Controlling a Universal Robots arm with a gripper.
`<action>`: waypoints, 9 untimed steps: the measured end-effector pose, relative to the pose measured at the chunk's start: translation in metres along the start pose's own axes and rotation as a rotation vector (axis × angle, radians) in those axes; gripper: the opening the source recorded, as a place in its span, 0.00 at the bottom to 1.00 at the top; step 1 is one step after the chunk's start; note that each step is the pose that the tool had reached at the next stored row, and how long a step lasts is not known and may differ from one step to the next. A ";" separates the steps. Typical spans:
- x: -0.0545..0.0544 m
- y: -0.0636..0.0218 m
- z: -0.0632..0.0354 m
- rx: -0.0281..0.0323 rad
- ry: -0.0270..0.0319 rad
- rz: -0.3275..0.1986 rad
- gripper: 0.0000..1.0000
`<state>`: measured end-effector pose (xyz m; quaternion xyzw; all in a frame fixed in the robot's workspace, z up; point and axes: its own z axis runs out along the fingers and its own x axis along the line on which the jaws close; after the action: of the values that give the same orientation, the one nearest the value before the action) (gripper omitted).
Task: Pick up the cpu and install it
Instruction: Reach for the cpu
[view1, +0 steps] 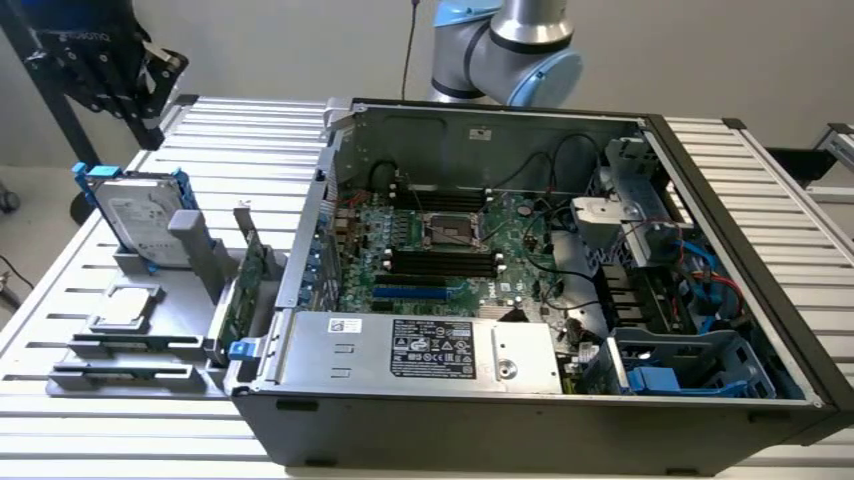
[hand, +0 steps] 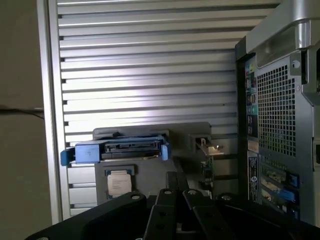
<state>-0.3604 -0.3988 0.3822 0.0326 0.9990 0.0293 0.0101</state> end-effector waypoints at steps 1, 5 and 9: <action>0.005 -0.0003 0.0005 0.0000 0.0000 0.000 0.11; 0.023 -0.0017 0.0029 0.0001 0.0000 0.000 0.11; 0.041 -0.0030 0.0052 0.0000 0.0000 0.000 0.11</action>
<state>-0.4013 -0.3988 0.3761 0.0326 0.9990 0.0293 0.0101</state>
